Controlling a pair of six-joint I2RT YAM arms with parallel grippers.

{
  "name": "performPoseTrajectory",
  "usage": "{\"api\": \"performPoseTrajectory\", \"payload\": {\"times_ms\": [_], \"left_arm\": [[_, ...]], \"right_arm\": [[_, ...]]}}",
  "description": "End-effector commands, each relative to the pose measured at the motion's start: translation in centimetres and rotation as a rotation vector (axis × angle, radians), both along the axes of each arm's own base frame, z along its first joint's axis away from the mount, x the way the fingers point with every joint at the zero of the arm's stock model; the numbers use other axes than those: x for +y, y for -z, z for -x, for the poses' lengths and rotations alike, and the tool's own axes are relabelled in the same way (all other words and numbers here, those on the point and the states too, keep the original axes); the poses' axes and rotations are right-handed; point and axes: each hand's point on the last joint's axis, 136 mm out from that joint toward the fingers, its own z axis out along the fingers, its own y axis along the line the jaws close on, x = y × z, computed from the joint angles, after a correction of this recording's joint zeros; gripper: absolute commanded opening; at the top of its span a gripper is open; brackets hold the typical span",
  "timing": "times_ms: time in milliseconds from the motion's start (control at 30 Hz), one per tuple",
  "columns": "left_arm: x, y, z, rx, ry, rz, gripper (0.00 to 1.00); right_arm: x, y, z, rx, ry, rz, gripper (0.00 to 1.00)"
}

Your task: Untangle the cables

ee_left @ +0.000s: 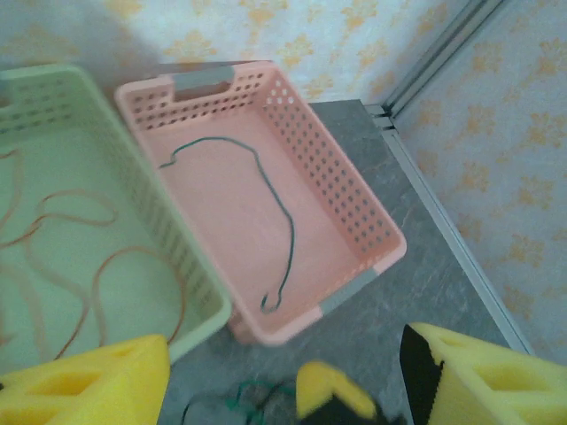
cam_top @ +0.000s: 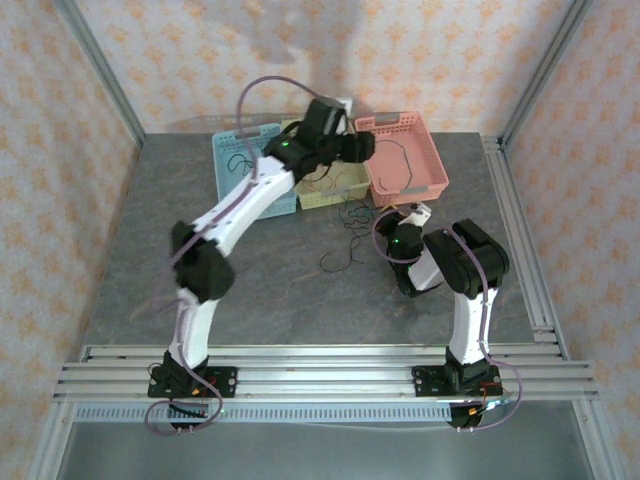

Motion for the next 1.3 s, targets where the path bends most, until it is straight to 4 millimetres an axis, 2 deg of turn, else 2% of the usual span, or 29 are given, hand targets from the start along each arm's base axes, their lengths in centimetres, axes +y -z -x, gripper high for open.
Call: {"api": "performPoseTrajectory", "payload": {"times_ms": [0,133,300,433,533,667,767,900,1000,1167,1267], "left_arm": [[5.4,1.3,1.4,-0.051,-0.114,0.022,0.7],[10.4,6.0,5.4,-0.022,-0.186,0.067,0.7],[12.1,10.8,9.7,0.012,-0.162,0.069,0.68],[13.3,11.9,12.1,0.002,-0.144,0.074,0.71],[12.9,11.8,13.5,-0.01,-0.081,0.12,0.74],[12.7,12.2,13.8,-0.016,-0.074,0.148,0.75],[11.7,12.6,13.6,0.003,-0.048,0.119,0.73],[9.9,14.1,13.6,0.03,-0.021,-0.041,0.71],[8.7,14.7,13.8,0.042,0.008,-0.099,0.7],[9.8,15.4,13.1,0.048,-0.064,-0.152,0.65],[10.0,16.0,12.7,0.071,-0.081,-0.186,0.55]], "right_arm": [[1.9,-1.5,-0.4,-0.051,-0.08,0.016,0.0],[4.7,-2.4,-0.6,-0.085,-0.186,0.03,0.0],[10.1,-4.2,0.2,-0.155,-0.413,0.052,0.0],[13.4,-5.4,1.7,-0.219,-0.54,0.114,0.0],[13.8,-5.3,1.8,-0.22,-0.562,0.113,0.0],[13.9,-5.5,2.0,-0.225,-0.571,0.116,0.0],[14.5,-5.7,2.3,-0.231,-0.609,0.105,0.0],[15.3,-6.0,2.6,-0.244,-0.644,0.103,0.0],[15.4,-5.9,2.7,-0.243,-0.649,0.106,0.0],[15.1,-5.9,2.9,-0.245,-0.64,0.12,0.0],[15.1,-5.9,2.9,-0.247,-0.64,0.122,0.0]]}}
